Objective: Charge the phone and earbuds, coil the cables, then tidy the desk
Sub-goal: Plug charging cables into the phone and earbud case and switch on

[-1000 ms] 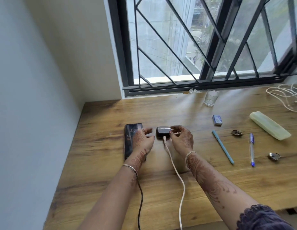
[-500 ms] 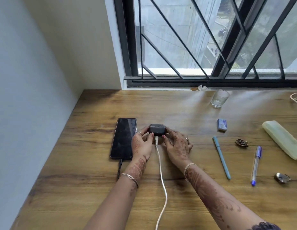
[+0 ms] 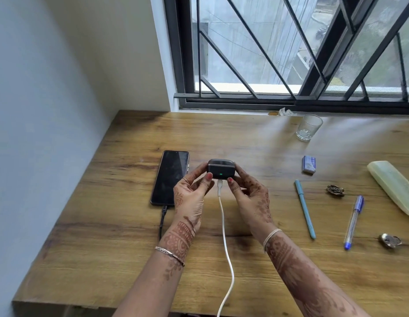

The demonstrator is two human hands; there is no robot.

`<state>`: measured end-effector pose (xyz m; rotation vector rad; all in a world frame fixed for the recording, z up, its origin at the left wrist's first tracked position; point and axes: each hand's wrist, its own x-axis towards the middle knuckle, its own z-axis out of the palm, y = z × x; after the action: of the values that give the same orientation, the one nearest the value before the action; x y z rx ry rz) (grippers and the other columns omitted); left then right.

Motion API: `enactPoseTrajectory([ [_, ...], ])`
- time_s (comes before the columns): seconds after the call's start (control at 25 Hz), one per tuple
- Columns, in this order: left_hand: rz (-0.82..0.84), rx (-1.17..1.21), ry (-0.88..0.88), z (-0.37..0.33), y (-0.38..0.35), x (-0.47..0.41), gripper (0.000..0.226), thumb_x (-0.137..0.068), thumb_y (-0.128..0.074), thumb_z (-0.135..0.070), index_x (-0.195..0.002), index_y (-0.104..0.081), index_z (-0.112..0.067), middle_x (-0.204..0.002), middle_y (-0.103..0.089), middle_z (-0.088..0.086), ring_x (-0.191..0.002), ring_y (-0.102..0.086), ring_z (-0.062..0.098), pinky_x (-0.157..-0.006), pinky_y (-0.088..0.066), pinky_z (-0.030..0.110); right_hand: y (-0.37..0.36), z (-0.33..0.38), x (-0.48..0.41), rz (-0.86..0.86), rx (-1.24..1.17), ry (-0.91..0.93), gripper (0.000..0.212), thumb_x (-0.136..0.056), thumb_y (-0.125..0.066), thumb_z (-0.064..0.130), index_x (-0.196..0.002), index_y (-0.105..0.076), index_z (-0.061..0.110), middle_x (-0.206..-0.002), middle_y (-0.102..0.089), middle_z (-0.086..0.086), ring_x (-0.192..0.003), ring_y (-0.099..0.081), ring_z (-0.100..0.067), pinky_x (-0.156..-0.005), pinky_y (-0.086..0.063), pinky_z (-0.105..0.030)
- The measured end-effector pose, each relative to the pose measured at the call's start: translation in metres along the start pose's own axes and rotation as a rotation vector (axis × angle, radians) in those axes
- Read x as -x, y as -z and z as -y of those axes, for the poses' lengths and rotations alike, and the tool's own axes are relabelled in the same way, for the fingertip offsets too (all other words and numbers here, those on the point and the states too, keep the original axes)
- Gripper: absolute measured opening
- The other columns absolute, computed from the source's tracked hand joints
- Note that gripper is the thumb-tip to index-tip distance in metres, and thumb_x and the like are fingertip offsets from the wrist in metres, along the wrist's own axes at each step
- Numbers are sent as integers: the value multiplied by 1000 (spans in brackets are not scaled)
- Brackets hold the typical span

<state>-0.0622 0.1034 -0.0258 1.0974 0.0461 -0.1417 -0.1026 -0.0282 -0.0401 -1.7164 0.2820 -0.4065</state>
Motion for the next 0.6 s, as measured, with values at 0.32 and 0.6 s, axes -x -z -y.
enactPoseTrajectory([
  [0.32,41,24,-20,-7,-2,9,26,-69,-74,-16,-92,-77,-27,-107,-73,-1,-104,-68,16,-79,-55,20,-1,9,11,-31,-33,34,44,-86,-70,20,-127,-60,32,-104,-71,15,-101,-65,2,-79,-52,-15],
  [0.6,58,31,-26,-9,-2,13,26,-70,-74,-15,-94,-77,-25,-109,-73,2,-106,-67,18,-80,-55,21,1,16,14,-32,-30,37,43,-87,-69,22,-123,-58,43,-101,-71,16,-93,-65,4,-74,-49,-12],
])
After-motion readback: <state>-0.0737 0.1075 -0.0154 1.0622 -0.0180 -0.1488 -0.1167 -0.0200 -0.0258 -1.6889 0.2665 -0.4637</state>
